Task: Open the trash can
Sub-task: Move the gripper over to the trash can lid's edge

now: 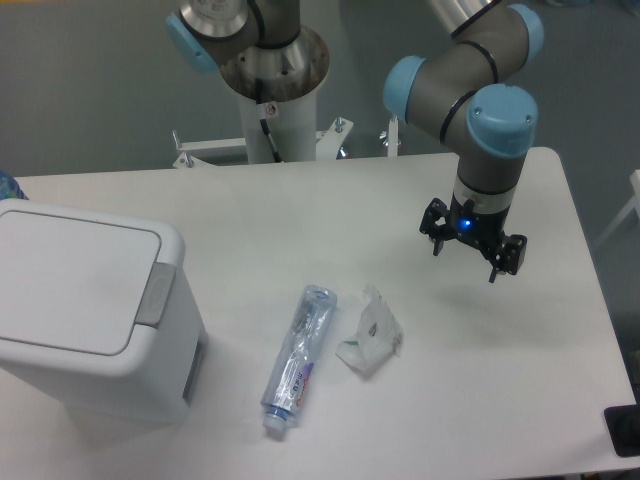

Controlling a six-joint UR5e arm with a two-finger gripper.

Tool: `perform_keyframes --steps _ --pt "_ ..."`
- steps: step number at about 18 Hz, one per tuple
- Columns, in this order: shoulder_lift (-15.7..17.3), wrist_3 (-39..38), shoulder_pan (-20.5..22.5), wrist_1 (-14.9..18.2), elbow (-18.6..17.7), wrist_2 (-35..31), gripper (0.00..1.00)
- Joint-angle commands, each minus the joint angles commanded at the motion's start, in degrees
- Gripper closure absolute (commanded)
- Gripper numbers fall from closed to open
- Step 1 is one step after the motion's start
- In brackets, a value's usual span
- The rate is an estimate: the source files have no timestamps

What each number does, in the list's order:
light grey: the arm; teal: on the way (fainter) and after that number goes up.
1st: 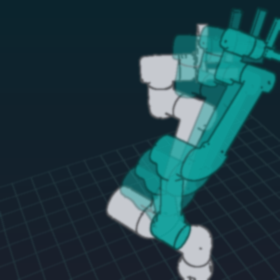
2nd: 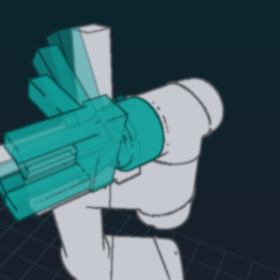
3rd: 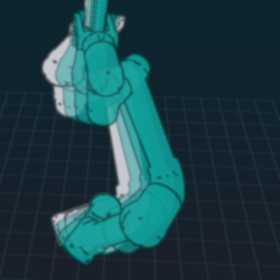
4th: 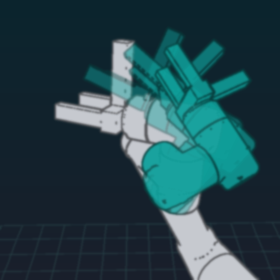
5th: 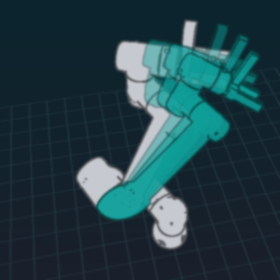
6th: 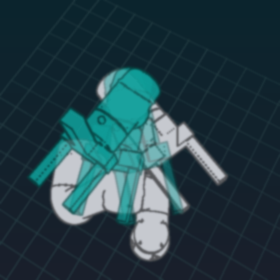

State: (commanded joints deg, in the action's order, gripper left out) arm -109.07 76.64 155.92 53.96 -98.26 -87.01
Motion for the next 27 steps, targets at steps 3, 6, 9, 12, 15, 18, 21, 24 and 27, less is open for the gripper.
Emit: perform_keyframes --steps 3,6,9,12,15,18,21,24,27 --pt "0.00 -0.26 -0.09 0.00 0.08 0.17 0.00" --pt "0.26 -0.53 0.18 0.18 0.18 2.53 0.00" --pt "0.26 -1.49 0.79 0.18 0.00 9.91 0.00" --pt "0.53 -9.28 0.18 0.18 0.00 14.84 0.00" --pt "2.81 -20.01 -1.92 0.18 0.26 19.24 0.00" --pt "3.86 -28.45 -4.47 0.18 1.75 22.05 0.00" --pt "4.31 -38.99 -6.59 0.18 4.82 27.05 0.00" --pt "5.18 -49.28 -7.47 0.18 7.90 33.29 0.00" --pt "8.17 -56.60 -12.91 0.18 8.70 35.77 0.00"
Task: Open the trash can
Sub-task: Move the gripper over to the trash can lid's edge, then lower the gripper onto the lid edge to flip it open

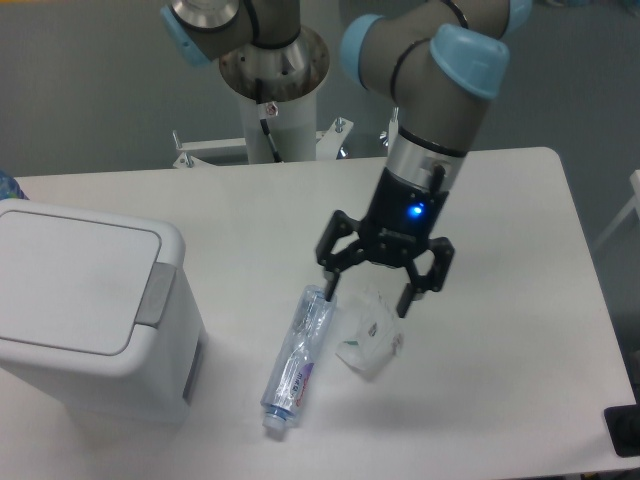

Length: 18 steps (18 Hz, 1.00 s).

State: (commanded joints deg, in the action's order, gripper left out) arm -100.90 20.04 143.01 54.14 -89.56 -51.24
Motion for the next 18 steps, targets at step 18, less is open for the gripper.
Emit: perform_keyframes --steps 18 --pt "-2.81 -1.32 -9.15 -3.34 0.00 -0.96 0.00"
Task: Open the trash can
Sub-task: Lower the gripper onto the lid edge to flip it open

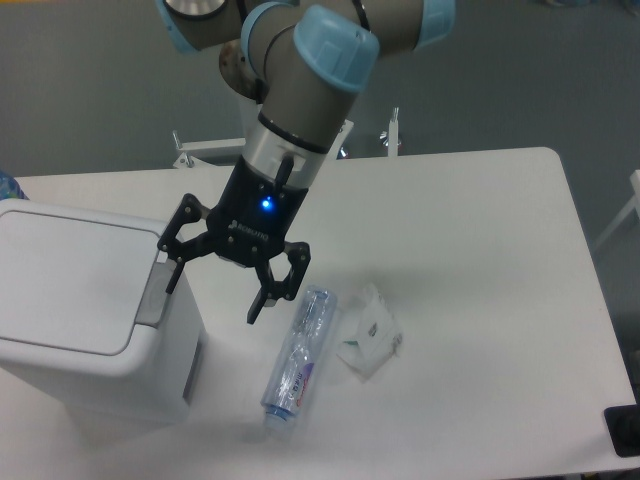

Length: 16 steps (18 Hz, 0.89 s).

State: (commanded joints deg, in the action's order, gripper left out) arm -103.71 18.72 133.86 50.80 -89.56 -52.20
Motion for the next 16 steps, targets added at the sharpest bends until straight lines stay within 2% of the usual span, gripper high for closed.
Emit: perform_keyframes --steps 16 --pt "-0.70 0.26 -0.09 -0.18 -0.26 -1.94 0.00"
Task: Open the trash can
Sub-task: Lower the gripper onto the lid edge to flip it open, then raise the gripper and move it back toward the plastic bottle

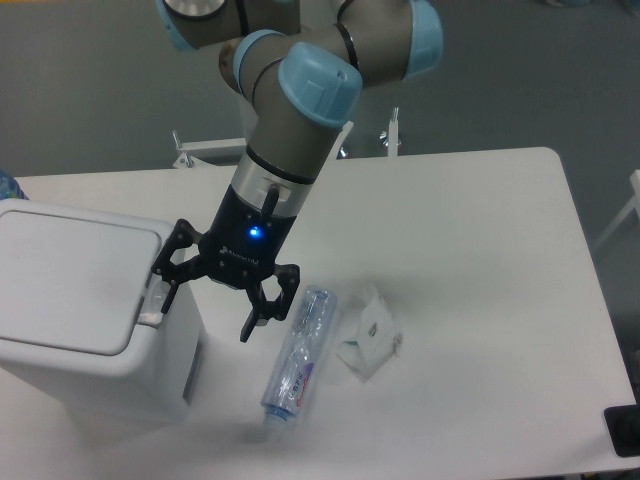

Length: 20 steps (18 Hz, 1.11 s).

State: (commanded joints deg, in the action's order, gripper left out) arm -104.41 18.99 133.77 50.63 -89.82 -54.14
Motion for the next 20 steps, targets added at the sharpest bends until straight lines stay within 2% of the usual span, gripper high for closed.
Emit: perform_keyframes --steps 8,12,15,18,20 --pt "-0.09 -3.34 0.17 0.00 1.75 0.53 0.00" --pt "-0.52 -1.85 4.64 -0.17 2.72 0.00 0.00" --pt "-1.67 4.36 9.39 -0.27 2.55 -1.05 0.00" --pt "-1.84 14.21 12.74 -0.18 1.32 -8.06 0.00" --pt "-3.15 20.01 14.32 -0.35 1.41 -12.72 0.00"
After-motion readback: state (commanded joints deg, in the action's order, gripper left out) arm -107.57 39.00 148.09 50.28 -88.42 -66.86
